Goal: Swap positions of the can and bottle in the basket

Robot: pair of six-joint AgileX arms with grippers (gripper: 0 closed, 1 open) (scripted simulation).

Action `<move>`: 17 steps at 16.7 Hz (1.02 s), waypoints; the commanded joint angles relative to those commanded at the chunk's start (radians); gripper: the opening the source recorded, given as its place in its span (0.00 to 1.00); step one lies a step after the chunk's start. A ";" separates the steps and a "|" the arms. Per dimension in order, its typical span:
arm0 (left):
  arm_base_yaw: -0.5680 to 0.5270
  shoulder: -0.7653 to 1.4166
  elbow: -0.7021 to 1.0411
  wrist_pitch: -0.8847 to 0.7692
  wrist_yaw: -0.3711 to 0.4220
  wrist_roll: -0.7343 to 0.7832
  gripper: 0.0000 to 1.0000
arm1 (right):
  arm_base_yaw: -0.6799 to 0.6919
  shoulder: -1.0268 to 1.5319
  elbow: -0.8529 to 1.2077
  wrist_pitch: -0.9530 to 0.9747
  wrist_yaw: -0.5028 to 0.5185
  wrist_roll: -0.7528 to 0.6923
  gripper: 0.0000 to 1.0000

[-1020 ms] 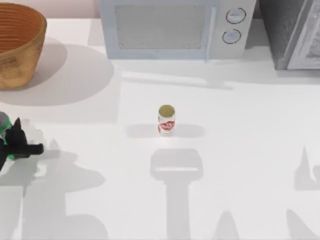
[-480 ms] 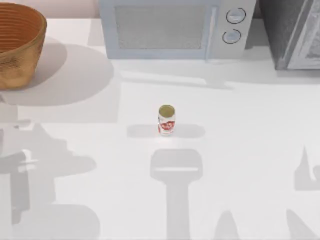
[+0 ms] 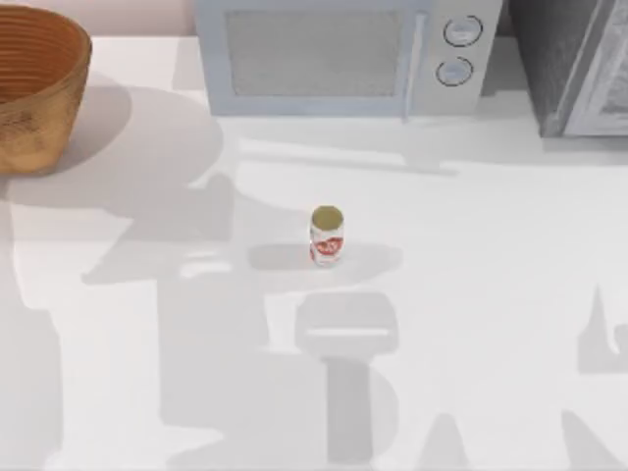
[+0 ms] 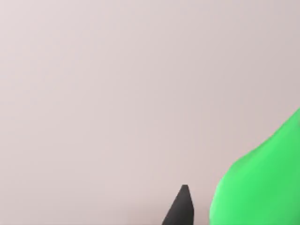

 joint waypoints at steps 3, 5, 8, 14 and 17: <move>-0.048 0.050 0.180 -0.195 0.002 -0.032 0.00 | 0.000 0.000 0.000 0.000 0.000 0.000 1.00; -0.073 0.100 0.254 -0.292 -0.004 -0.056 0.00 | 0.000 0.000 0.000 0.000 0.000 0.000 1.00; -0.098 0.153 0.299 -0.360 -0.013 -0.078 0.00 | 0.000 0.000 0.000 0.000 0.000 0.000 1.00; -0.097 0.166 0.301 -0.345 -0.016 -0.078 0.00 | 0.000 0.000 0.000 0.000 0.000 0.000 1.00; -0.111 0.248 0.321 -0.294 -0.022 -0.082 0.00 | 0.000 0.000 0.000 0.000 0.000 0.000 1.00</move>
